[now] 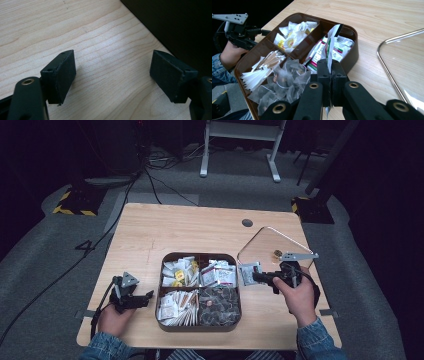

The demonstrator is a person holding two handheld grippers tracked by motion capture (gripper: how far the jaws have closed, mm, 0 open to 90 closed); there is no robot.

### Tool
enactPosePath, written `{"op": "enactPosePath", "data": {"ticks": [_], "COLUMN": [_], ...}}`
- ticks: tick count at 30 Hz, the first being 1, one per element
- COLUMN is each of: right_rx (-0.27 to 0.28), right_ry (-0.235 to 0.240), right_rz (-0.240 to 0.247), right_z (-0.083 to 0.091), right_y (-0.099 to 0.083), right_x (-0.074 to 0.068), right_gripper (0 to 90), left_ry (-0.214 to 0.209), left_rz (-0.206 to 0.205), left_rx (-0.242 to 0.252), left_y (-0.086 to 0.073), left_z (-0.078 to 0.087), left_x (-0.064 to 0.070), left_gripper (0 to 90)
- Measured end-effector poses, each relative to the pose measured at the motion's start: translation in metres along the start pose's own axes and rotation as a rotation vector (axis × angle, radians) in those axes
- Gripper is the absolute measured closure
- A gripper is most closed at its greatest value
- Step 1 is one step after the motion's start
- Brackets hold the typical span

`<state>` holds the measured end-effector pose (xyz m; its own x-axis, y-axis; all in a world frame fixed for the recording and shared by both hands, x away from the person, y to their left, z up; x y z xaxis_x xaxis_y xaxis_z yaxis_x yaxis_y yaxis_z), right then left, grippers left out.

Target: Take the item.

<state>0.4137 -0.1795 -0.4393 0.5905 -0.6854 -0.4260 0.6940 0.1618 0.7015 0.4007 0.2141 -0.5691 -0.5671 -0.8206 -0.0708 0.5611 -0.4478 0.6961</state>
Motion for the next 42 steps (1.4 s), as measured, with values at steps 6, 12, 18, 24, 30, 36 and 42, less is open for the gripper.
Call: {"op": "enactPosePath", "data": {"ticks": [6, 12, 18, 24, 30, 36, 42], "right_rx": [-0.012, -0.036, -0.064, -0.116, -0.166, -0.214, -0.235], "right_ry": [-0.014, -0.043, -0.072, -0.086, -0.084, -0.073, -0.068], "right_rz": [-0.013, -0.026, -0.039, -0.061, -0.084, -0.099, -0.122], "right_z": [0.002, 0.001, 0.002, -0.004, -0.012, -0.017, -0.021], "right_y": [-0.014, -0.025, -0.032, -0.047, -0.06, -0.069, -0.075], "right_x": [0.007, 0.015, 0.022, 0.033, 0.039, 0.04, 0.043], "right_gripper": [89.1, 89.0, 88.9, 88.9, 88.7, 88.4, 88.0], "left_ry": [0.0, 0.0, 0.0, 0.0, -0.001, -0.001, -0.001], "left_rz": [0.0, 0.001, 0.0, 0.0, 0.001, 0.0, -0.001], "left_rx": [0.0, 0.0, 0.0, 0.0, 0.0, 0.001, 0.0], "left_y": [0.0, 0.0, 0.0, 0.0, 0.0, 0.0, 0.0], "left_z": [0.0, 0.0, 0.0, 0.0, 0.0, 0.0, 0.0], "left_x": [0.0, 0.0, 0.0, 0.0, 0.0, 0.0, 0.0], "left_gripper": [21.4, 21.4, 21.4, 21.4, 21.4, 21.4, 21.4]}}
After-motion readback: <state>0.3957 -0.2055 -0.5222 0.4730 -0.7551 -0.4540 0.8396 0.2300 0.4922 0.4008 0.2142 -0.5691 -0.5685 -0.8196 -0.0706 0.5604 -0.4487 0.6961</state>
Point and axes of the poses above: each handheld gripper's, and its own axes: z roughly backward along the jaws, y roughly out of its top, x roughly to its right, the point moved 9 cm from there along -z, roughly forward along the jaws, and after that the axes turned 8 degrees about -z, right-handed, at the moved point
